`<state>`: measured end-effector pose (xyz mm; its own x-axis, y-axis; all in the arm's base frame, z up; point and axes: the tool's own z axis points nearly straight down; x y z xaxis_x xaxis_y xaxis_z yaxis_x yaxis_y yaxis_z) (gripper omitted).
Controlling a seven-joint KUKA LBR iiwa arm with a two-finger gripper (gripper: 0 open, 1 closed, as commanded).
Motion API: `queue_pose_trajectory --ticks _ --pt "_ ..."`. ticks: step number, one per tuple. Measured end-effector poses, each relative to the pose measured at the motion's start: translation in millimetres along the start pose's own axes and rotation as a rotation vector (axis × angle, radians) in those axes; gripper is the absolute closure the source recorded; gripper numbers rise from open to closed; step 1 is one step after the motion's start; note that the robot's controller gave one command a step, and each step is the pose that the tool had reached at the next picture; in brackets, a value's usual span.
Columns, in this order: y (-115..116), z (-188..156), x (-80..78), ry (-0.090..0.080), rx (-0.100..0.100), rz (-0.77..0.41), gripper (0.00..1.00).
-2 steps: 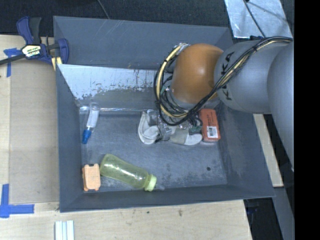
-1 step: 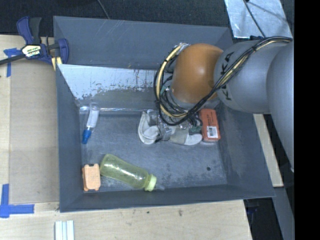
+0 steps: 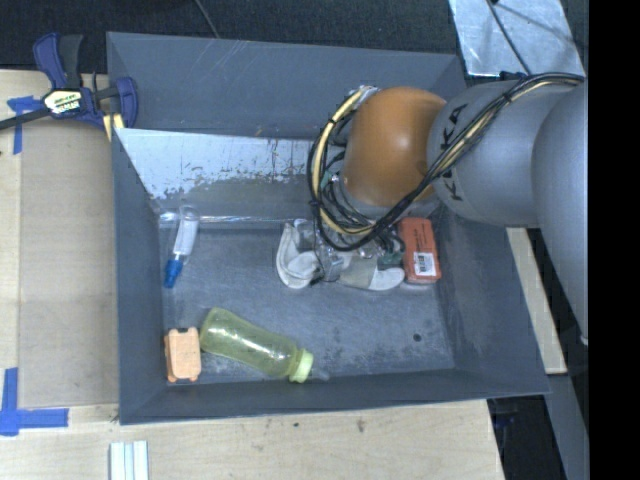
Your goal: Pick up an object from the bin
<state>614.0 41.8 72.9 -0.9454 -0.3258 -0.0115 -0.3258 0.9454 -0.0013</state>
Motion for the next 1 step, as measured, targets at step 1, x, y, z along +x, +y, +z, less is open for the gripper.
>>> queue_pose_trajectory --ticks 1 --pt "0.0 0.0 0.0 0.000 0.000 0.001 1.00"
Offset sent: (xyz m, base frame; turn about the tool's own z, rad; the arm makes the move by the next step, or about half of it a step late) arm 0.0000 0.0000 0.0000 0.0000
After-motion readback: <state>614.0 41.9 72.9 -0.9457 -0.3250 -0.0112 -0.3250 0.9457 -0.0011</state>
